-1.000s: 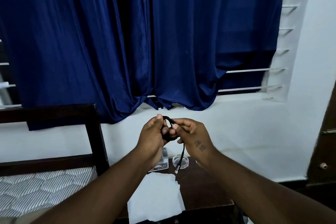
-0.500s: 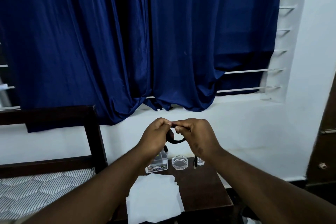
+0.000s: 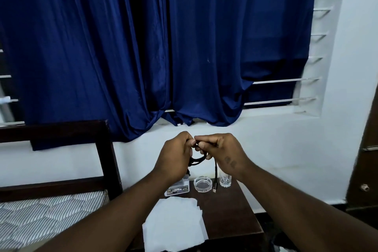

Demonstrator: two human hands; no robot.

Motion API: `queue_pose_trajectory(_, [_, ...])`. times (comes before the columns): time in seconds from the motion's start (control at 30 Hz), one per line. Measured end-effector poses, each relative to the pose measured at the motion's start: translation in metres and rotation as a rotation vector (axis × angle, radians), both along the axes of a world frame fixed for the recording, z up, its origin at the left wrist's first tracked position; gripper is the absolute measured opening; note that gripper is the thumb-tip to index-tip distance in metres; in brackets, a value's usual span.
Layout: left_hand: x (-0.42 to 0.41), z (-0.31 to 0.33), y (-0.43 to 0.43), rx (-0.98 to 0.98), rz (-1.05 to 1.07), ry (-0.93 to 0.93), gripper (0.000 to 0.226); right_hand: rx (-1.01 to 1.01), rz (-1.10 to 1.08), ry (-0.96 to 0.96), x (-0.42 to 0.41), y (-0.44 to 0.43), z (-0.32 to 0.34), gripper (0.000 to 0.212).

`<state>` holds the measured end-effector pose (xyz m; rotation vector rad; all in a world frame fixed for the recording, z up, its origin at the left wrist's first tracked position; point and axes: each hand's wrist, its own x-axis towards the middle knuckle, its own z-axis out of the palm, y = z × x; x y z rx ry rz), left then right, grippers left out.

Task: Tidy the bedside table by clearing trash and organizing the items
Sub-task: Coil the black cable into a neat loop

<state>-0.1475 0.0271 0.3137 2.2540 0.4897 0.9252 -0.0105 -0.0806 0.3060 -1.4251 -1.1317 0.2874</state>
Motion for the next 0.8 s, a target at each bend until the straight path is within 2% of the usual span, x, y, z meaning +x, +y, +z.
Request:
queue_pose_trajectory(0.07, [-0.001,-0.005,0.003,0.044,0.044,-0.037,0.022,-0.007,0.077,0.108,0.001,-0.003,0.001,0.027])
queue_pose_trajectory(0.13, [-0.002,-0.007,0.008,0.061,0.068,-0.055,0.022,-0.083,0.106,0.116,0.005,-0.008,0.001,0.023])
queue_pose_trajectory(0.27, [0.000,-0.011,0.012,0.063,0.022,-0.051,0.022,-0.293,-0.013,-0.098,0.012,-0.010,0.001,0.013])
queue_pose_trajectory(0.33, [0.002,-0.013,0.010,0.056,0.001,-0.052,0.022,-0.324,-0.178,-0.273,0.013,-0.006,0.000,0.009])
queue_pose_trajectory(0.37, [0.003,-0.014,0.009,0.047,-0.005,-0.059,0.022,-0.305,-0.244,-0.293,0.011,-0.004,-0.001,0.008])
queue_pose_trajectory(0.4, [0.004,-0.014,0.007,0.040,-0.007,-0.066,0.022,-0.268,-0.266,-0.230,0.009,-0.002,-0.002,0.008])
queue_pose_trajectory(0.5, [0.005,-0.012,0.005,0.073,0.017,-0.077,0.021,-0.137,-0.136,0.180,-0.001,0.002,-0.005,0.012])
queue_pose_trajectory(0.67, [0.001,-0.010,0.003,0.146,0.053,-0.062,0.019,-0.056,0.052,0.572,-0.015,0.001,-0.004,0.021])
queue_pose_trajectory(0.73, [-0.001,-0.011,0.001,0.171,0.056,-0.047,0.019,-0.062,0.081,0.614,-0.018,0.000,-0.003,0.024])
queue_pose_trajectory(0.8, [-0.002,-0.011,0.001,0.189,0.078,-0.042,0.018,-0.092,0.089,0.563,-0.020,0.000,-0.002,0.022])
